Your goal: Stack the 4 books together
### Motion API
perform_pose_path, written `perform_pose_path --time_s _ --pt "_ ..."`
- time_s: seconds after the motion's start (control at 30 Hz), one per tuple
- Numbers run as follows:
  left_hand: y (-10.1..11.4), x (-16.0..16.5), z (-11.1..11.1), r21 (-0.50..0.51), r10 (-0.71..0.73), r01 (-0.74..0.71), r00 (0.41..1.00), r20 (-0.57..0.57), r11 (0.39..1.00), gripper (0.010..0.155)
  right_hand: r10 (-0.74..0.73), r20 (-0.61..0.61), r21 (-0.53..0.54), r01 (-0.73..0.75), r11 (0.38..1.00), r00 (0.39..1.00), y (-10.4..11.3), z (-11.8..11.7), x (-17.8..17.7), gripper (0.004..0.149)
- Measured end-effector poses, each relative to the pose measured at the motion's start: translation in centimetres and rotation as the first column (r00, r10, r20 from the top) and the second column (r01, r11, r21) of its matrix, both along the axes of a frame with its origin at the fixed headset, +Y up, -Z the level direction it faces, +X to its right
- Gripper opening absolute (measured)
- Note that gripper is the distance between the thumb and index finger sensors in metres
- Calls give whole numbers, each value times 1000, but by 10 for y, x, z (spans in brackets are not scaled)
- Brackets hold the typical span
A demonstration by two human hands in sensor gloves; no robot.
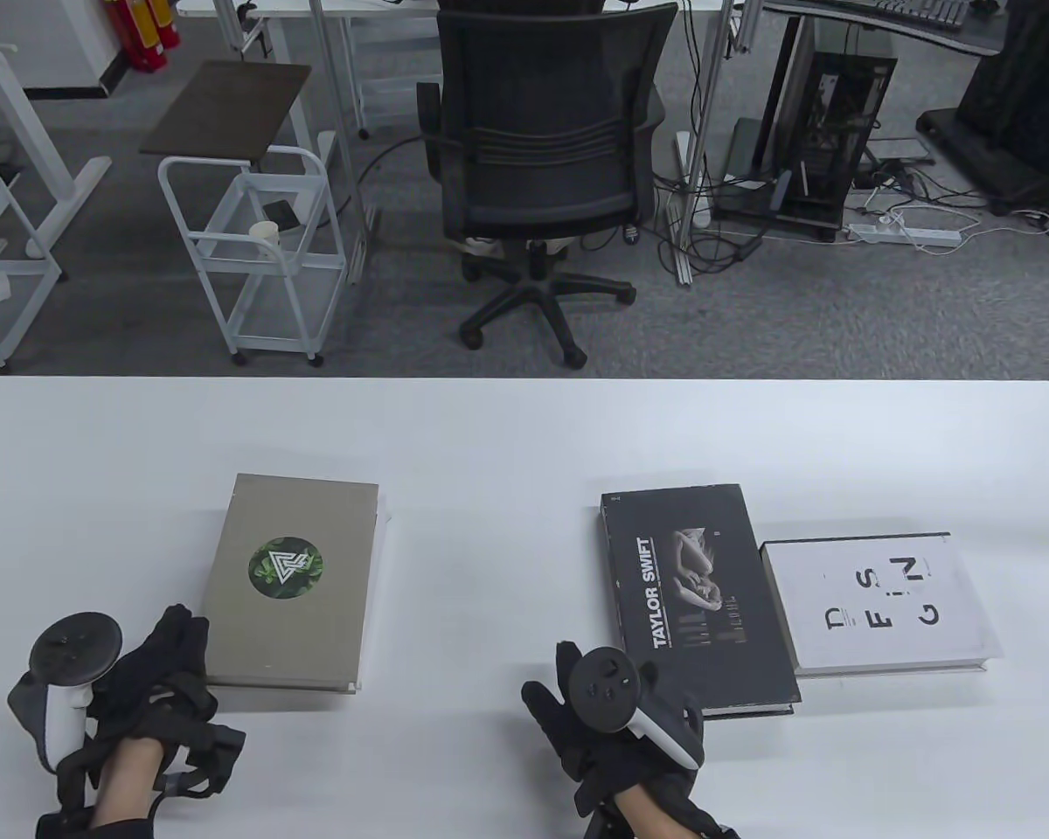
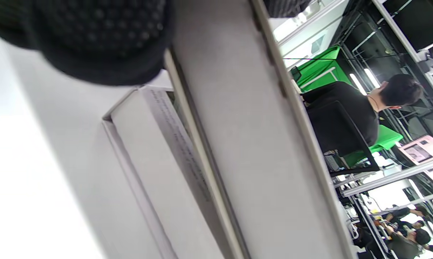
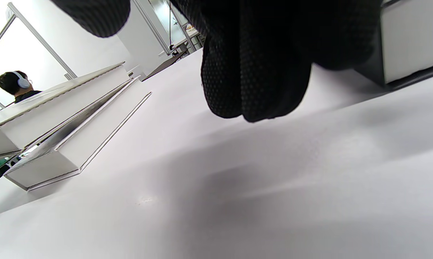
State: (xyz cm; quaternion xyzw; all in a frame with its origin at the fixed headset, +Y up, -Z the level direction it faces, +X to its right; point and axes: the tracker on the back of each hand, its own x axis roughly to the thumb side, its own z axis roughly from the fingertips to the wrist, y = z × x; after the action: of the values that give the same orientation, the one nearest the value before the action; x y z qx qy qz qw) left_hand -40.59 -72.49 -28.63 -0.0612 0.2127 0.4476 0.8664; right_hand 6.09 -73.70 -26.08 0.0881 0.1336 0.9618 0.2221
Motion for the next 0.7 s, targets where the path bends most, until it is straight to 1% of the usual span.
perform_pose_path --time_s 0.27,0.43,0.7 --pt "-11 -7 -3 -21 39 -39 999 -33 999 63 2 -11 -20 -3 1000 1000 -2 -1 -2 75" --pt "-12 -10 -3 -17 68 -69 997 -38 998 64 1 -16 -32 -1 999 1000 -2 -1 -2 74" --pt "-12 -10 0 -38 44 -45 998 -33 998 67 -3 -13 -31 3 1000 1000 -2 -1 -2 74"
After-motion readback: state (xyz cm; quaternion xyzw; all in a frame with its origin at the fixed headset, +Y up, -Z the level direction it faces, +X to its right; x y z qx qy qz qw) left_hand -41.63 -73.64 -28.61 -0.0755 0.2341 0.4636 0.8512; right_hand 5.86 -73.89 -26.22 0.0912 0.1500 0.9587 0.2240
